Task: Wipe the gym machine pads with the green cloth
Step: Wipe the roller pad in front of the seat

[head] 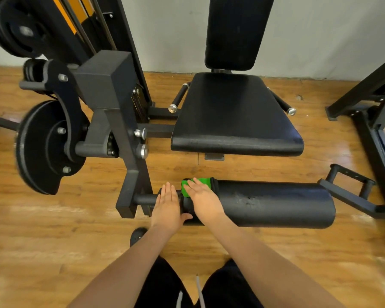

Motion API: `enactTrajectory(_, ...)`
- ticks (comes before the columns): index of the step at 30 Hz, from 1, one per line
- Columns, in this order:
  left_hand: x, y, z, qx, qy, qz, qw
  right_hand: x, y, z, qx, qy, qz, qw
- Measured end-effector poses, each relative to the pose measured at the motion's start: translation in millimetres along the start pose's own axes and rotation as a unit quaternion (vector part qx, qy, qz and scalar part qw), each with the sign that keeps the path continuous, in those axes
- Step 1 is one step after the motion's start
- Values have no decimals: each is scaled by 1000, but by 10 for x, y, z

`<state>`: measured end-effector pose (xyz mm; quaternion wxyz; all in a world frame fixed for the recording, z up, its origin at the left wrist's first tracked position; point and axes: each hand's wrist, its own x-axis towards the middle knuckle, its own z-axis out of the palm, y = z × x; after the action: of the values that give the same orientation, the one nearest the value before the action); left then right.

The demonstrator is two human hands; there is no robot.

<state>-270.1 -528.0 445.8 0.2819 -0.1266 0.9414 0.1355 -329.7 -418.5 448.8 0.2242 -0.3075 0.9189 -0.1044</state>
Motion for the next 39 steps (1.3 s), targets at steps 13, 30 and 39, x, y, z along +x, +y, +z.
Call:
enactTrajectory(13,69,195,-71,124,-33,119,985,-893,1521,-192,40,65,189,979)
enactTrajectory(30,185,220,-138,152,-67,128,978,-1344,2338,-374,111,125,379,910)
enactTrajectory(39,145,209,-122,148,-43,137,979,-1448,2044,-131,171,180,427,869)
